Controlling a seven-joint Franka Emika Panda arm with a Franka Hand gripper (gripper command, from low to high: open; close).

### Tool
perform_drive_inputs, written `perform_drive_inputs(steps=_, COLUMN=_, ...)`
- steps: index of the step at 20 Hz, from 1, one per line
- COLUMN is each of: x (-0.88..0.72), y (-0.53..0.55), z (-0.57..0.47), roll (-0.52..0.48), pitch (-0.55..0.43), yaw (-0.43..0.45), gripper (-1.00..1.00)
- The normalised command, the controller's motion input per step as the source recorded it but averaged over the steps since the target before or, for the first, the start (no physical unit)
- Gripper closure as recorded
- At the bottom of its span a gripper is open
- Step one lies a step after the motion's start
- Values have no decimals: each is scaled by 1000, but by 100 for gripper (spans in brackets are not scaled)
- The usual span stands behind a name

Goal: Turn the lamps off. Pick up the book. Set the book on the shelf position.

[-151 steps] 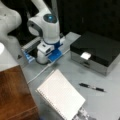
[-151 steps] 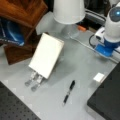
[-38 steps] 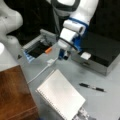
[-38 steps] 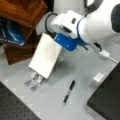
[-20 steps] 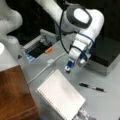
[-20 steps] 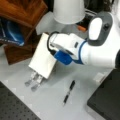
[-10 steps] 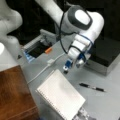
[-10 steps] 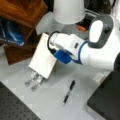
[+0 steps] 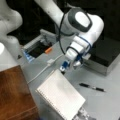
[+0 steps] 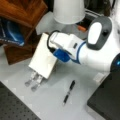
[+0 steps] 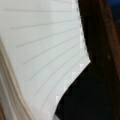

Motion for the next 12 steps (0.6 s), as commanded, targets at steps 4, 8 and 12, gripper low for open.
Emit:
perform_drive_inputs(steps=4, x=266, y=135, z=-227, roll=-464, pitch=-66, yaw=-135, gripper=-100)
perform_drive_inputs(steps=8, x=263, y=89, z=-271, roll=-464, pitch=-65, yaw=-109, gripper=-100)
perform_drive_inputs(steps=12, x=223, y=69, z=-223, roll=-438, pitch=-20, yaw=-85, gripper=-100)
